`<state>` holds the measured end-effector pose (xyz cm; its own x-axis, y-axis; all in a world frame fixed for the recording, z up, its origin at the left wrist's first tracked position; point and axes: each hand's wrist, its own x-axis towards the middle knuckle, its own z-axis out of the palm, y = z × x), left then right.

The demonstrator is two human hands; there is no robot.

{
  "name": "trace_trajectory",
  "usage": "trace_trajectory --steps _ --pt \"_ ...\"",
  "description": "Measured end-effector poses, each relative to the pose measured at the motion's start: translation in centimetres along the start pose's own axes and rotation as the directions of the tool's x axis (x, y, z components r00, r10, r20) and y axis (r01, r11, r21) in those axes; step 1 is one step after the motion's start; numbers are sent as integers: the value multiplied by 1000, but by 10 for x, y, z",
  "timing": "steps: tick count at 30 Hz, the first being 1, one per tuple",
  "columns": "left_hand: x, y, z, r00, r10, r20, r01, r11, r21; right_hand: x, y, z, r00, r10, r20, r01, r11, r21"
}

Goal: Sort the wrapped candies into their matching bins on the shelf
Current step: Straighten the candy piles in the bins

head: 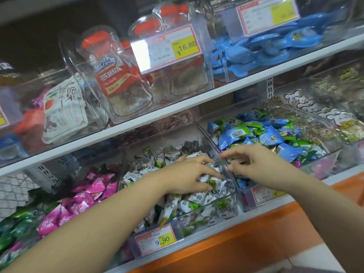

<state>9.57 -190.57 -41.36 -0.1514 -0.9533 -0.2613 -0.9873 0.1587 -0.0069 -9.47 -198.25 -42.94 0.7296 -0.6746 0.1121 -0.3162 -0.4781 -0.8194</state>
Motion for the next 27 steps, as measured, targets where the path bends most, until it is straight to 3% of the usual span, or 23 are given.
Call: trace_trajectory --steps 5,15,19,23,27 --pt "9 -23 -2 995 -61 -78 72 985 154 3 4 0 1000 0 -12 0 1000 27" --pt "14 -61 0 943 -312 -118 287 938 -193 4 9 0 1000 -2 -6 2 999 33" --pt "20 -64 -1 894 -408 -187 367 904 -219 6 10 1 1000 0 -6 1 999 36" --pt "12 -62 -5 886 -414 -208 344 889 -303 4 10 0 1000 -12 2 12 1000 1" --pt "-15 -53 -15 899 -365 -243 266 895 -359 4 -1 3 996 -81 -35 74 982 -172"
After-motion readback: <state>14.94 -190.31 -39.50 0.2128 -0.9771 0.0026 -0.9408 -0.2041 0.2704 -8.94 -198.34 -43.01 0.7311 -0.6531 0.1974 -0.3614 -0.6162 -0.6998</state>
